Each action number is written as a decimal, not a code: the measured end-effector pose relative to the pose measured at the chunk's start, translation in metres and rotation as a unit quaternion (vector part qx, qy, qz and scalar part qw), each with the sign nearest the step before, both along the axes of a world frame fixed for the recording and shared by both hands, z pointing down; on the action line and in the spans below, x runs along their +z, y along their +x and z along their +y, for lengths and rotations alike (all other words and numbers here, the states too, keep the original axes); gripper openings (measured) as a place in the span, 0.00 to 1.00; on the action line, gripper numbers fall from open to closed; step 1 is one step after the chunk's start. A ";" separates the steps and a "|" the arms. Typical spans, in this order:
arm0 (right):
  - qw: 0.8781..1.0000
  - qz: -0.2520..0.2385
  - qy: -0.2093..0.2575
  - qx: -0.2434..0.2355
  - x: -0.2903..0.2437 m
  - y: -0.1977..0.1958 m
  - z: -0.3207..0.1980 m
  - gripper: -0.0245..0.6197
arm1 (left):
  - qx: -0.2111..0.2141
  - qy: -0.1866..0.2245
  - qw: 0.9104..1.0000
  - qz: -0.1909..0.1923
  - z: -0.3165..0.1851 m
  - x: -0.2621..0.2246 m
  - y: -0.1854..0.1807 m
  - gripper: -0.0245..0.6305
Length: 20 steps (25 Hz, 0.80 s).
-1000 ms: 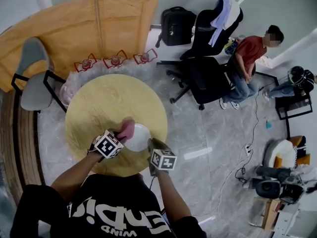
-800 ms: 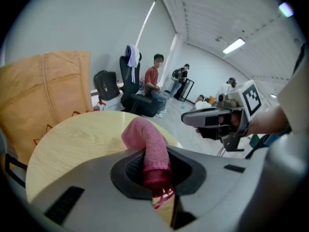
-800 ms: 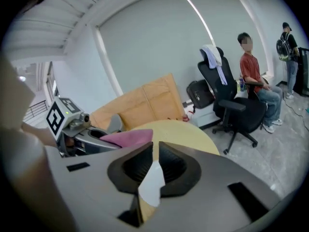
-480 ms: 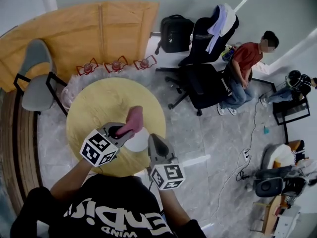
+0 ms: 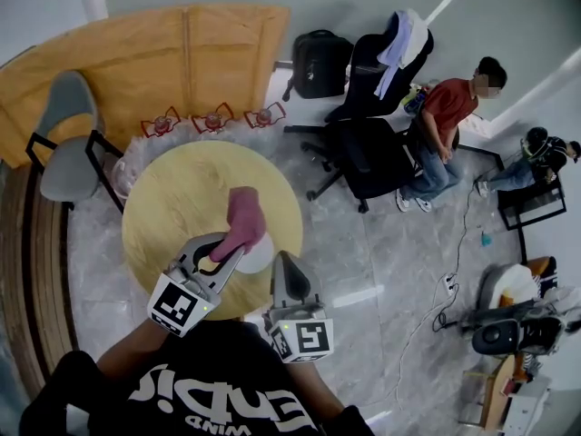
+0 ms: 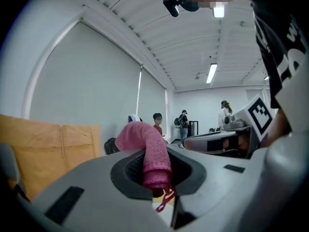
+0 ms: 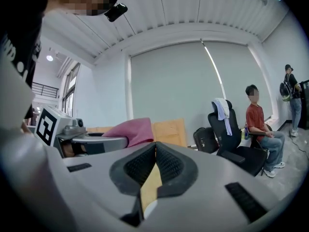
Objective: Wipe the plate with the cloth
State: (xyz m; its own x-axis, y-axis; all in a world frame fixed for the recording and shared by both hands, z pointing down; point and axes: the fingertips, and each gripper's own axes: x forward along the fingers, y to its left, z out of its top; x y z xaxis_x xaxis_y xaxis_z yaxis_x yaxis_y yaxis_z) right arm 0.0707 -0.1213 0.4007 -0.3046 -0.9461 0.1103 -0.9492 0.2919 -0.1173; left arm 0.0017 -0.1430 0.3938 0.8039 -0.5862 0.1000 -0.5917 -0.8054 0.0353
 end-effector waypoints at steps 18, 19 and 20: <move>1.000 0.010 0.024 -0.004 -0.014 -0.012 0.009 0.07 | -0.020 0.000 1.000 0.003 0.009 -0.006 -0.013 0.12; 1.000 0.010 0.024 -0.004 -0.013 -0.012 0.008 0.07 | -0.020 0.000 1.000 0.002 0.008 -0.006 -0.014 0.12; 1.000 0.010 0.024 -0.005 -0.013 -0.013 0.008 0.07 | -0.020 0.000 1.000 0.002 0.008 -0.005 -0.014 0.12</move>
State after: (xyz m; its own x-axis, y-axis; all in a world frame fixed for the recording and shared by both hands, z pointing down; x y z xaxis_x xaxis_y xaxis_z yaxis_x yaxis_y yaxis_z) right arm 0.0578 -0.1133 0.3874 -0.3127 -0.9472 0.0714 -0.9481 0.3068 -0.0830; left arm -0.0124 -0.1353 0.3884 0.7805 -0.6176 0.0971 -0.6230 -0.7812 0.0385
